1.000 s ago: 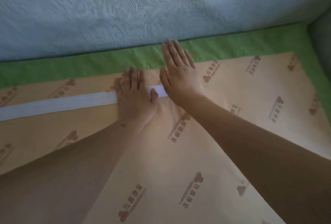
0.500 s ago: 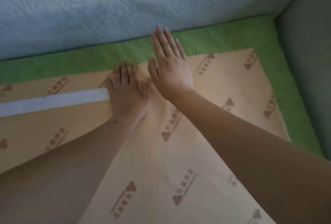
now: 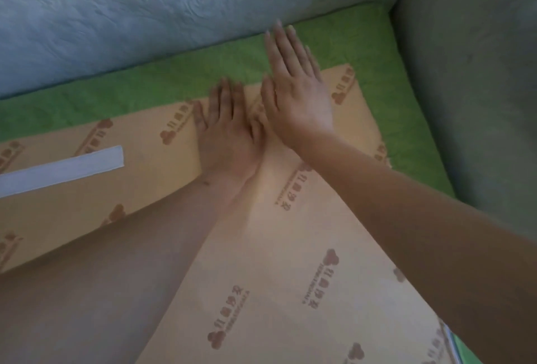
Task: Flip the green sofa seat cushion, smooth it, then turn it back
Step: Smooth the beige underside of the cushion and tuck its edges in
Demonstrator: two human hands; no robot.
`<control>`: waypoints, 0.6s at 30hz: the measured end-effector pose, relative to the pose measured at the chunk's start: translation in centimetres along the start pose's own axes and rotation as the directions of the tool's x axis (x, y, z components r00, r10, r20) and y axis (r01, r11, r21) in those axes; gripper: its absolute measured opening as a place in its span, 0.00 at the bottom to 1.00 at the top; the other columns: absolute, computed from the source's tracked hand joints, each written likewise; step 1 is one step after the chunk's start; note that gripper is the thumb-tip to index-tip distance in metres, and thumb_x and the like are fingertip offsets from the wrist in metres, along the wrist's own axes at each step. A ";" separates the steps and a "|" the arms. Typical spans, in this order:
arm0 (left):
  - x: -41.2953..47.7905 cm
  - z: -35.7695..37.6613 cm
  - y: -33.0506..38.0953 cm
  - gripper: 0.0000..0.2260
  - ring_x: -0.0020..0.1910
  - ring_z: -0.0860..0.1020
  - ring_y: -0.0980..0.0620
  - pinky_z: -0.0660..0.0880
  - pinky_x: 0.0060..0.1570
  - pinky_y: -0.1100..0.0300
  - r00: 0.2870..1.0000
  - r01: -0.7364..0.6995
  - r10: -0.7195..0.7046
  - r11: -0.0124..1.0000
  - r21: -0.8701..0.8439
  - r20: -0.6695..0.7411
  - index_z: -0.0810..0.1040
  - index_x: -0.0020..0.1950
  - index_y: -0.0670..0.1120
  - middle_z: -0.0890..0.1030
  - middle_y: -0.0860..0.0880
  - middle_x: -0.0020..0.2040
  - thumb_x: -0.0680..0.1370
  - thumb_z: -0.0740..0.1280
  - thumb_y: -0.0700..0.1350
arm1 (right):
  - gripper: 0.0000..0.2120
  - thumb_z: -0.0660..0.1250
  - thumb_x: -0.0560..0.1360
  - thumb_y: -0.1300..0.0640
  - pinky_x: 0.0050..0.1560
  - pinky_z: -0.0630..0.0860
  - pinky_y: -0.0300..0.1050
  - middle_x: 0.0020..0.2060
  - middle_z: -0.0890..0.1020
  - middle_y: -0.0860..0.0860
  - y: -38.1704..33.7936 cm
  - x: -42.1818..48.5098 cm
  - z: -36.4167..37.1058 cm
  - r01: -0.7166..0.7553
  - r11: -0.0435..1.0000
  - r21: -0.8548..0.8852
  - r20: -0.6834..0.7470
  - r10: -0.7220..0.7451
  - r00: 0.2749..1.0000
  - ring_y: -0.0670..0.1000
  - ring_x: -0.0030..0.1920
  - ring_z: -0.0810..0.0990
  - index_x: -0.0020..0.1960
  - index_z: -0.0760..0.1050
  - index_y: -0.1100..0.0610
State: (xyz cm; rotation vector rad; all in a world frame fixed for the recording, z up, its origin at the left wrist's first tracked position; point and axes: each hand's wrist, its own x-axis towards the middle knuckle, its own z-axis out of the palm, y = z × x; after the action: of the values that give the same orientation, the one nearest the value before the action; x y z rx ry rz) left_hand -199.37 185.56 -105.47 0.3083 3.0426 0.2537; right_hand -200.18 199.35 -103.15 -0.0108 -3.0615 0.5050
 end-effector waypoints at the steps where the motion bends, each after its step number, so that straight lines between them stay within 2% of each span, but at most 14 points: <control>1: 0.2 0.0 0.4 0.30 0.80 0.53 0.46 0.46 0.77 0.41 1.000 0.000 0.000 1.000 0.004 0.000 0.56 0.81 0.44 0.56 0.43 0.81 0.80 0.46 0.55 | 0.28 0.49 0.83 0.49 0.79 0.48 0.50 0.80 0.52 0.50 0.8 -0.5 0.1 -0.006 1.000 -0.020 0.032 0.007 0.999 0.51 0.80 0.51 0.81 0.53 0.59; 3: 0.2 0.1 1.7 0.31 0.80 0.52 0.45 0.47 0.77 0.41 1.000 -0.004 0.004 1.000 0.021 -0.005 0.56 0.81 0.44 0.56 0.42 0.81 0.79 0.46 0.55 | 0.29 0.48 0.83 0.46 0.79 0.46 0.49 0.80 0.53 0.53 2.7 -1.2 0.4 0.020 0.998 -0.061 0.172 -0.009 0.985 0.51 0.80 0.50 0.81 0.51 0.58; 4: 0.4 0.1 2.4 0.31 0.80 0.52 0.44 0.47 0.77 0.41 1.000 -0.016 0.016 1.000 0.018 -0.005 0.56 0.81 0.44 0.56 0.42 0.81 0.79 0.47 0.55 | 0.29 0.49 0.83 0.46 0.79 0.46 0.49 0.80 0.54 0.53 3.5 -0.8 0.1 0.030 0.998 -0.063 0.189 -0.017 0.982 0.51 0.80 0.50 0.81 0.52 0.58; 7: 1.3 0.7 4.6 0.30 0.80 0.51 0.44 0.47 0.77 0.41 0.998 -0.064 0.064 0.998 0.021 0.021 0.55 0.81 0.43 0.55 0.43 0.81 0.80 0.50 0.54 | 0.28 0.49 0.83 0.49 0.79 0.49 0.53 0.79 0.52 0.49 5.5 0.3 -1.8 -0.032 0.998 -0.055 0.000 0.032 0.999 0.51 0.80 0.50 0.80 0.55 0.59; 8: 1.5 0.7 4.9 0.30 0.80 0.51 0.45 0.47 0.77 0.42 0.998 -0.064 0.064 0.997 0.035 0.016 0.54 0.81 0.43 0.55 0.43 0.81 0.80 0.50 0.54 | 0.28 0.49 0.83 0.49 0.79 0.50 0.54 0.79 0.52 0.49 5.9 0.2 -1.9 -0.047 0.997 -0.053 -0.005 0.047 0.999 0.51 0.80 0.50 0.80 0.55 0.59; 11: 2.0 1.2 7.3 0.30 0.80 0.51 0.46 0.47 0.77 0.41 0.999 -0.047 0.046 0.998 0.044 0.020 0.55 0.80 0.41 0.56 0.44 0.81 0.80 0.52 0.53 | 0.29 0.51 0.83 0.48 0.79 0.47 0.52 0.80 0.55 0.53 8.8 -0.4 -1.7 0.009 0.996 -0.089 0.170 0.006 0.985 0.53 0.80 0.51 0.81 0.54 0.57; 12: 2.1 1.3 7.8 0.30 0.80 0.52 0.46 0.47 0.77 0.41 0.999 -0.037 0.036 0.998 0.042 0.016 0.55 0.80 0.41 0.56 0.43 0.81 0.80 0.52 0.53 | 0.28 0.51 0.83 0.48 0.79 0.47 0.51 0.80 0.54 0.53 9.2 0.0 -2.1 -0.013 0.997 -0.070 0.143 0.023 0.989 0.53 0.80 0.51 0.81 0.54 0.57; 14: 2.7 1.7 8.9 0.31 0.80 0.51 0.46 0.47 0.77 0.41 0.999 -0.036 0.035 0.998 0.044 0.020 0.55 0.81 0.41 0.56 0.43 0.81 0.80 0.50 0.54 | 0.29 0.50 0.83 0.49 0.79 0.48 0.51 0.80 0.52 0.51 10.3 0.6 -3.2 -0.162 0.986 -0.048 -0.009 0.162 0.987 0.53 0.80 0.51 0.81 0.53 0.58; 15: 2.9 1.8 9.3 0.31 0.80 0.51 0.46 0.46 0.77 0.41 0.999 -0.043 0.042 0.998 0.048 0.022 0.54 0.81 0.41 0.55 0.44 0.81 0.80 0.49 0.55 | 0.29 0.49 0.83 0.49 0.79 0.48 0.52 0.80 0.51 0.50 10.9 0.5 -3.1 -0.229 0.973 -0.041 -0.032 0.228 0.973 0.53 0.80 0.50 0.81 0.52 0.58; 16: 2.9 2.0 10.0 0.32 0.80 0.50 0.46 0.45 0.78 0.42 0.998 -0.051 0.050 0.997 0.052 0.027 0.53 0.81 0.42 0.54 0.44 0.81 0.80 0.49 0.56 | 0.29 0.48 0.83 0.47 0.79 0.48 0.52 0.80 0.50 0.51 12.0 0.3 -2.8 -0.254 0.966 -0.040 0.019 0.255 0.967 0.52 0.80 0.49 0.81 0.49 0.58; 18: 2.9 2.3 11.3 0.32 0.81 0.49 0.46 0.45 0.78 0.42 0.996 -0.088 0.087 0.995 0.043 0.026 0.52 0.81 0.41 0.52 0.43 0.81 0.81 0.48 0.57 | 0.30 0.48 0.84 0.45 0.79 0.46 0.49 0.81 0.50 0.53 14.5 0.5 -3.2 -0.217 0.976 -0.004 0.191 0.213 0.958 0.52 0.80 0.47 0.81 0.47 0.58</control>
State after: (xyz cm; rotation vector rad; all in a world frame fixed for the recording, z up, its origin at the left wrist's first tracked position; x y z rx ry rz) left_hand -199.82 197.41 -105.92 0.4445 3.0187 0.1875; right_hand -200.54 214.10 -104.78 -0.3172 -3.2618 0.5737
